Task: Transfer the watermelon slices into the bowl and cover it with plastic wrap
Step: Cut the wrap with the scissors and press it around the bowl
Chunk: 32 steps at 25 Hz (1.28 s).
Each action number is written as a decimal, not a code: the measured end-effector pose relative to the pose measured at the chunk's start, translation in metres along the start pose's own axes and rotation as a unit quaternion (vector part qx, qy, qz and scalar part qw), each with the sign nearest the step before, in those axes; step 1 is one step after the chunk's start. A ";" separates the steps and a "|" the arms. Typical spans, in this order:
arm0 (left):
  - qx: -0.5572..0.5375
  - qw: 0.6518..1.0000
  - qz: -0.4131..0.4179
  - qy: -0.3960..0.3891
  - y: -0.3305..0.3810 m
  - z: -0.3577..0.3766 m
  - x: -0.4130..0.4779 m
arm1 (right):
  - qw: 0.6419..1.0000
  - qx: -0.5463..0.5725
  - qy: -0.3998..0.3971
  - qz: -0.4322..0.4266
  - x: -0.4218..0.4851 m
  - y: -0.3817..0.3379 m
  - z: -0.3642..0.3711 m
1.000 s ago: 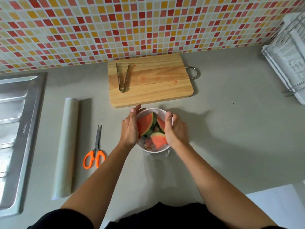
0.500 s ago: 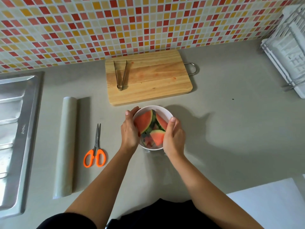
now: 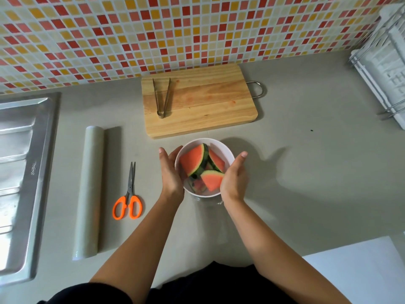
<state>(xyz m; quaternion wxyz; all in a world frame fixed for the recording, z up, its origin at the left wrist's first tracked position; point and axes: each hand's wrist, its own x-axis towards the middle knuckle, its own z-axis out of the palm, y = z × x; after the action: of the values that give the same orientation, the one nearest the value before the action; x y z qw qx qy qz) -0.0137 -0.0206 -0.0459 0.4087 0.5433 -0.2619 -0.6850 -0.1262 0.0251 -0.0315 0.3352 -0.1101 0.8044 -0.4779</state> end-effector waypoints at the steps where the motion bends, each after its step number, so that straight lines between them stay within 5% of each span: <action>1: -0.040 0.999 0.002 0.010 -0.001 -0.003 0.000 | 1.000 -0.003 -0.011 -0.011 0.001 -0.002 -0.002; 4: -0.095 0.994 0.052 0.015 -0.008 -0.012 -0.012 | 0.998 -0.016 -0.017 -0.060 0.007 0.000 -0.010; 9: -0.068 0.996 0.056 -0.016 -0.021 0.002 -0.025 | 0.994 0.071 -0.060 0.062 -0.001 -0.001 -0.005; 15: -0.033 0.998 0.019 0.055 -0.020 0.004 -0.018 | 0.995 0.061 -0.037 0.076 -0.004 -0.009 -0.002; 25: -0.043 0.994 0.012 0.104 -0.017 0.005 -0.020 | 0.992 -0.093 -0.078 0.025 -0.004 -0.017 -0.001; 32: -0.110 0.991 0.022 0.066 -0.014 0.006 -0.021 | 0.972 -0.161 -0.146 0.089 0.001 -0.029 -0.004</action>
<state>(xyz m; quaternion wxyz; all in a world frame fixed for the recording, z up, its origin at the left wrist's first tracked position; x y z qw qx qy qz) -0.0213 0.0036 -0.0442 0.4975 0.5332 -0.1688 -0.6631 -0.1335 0.0126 -0.0064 0.4679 -0.1596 0.8199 -0.2889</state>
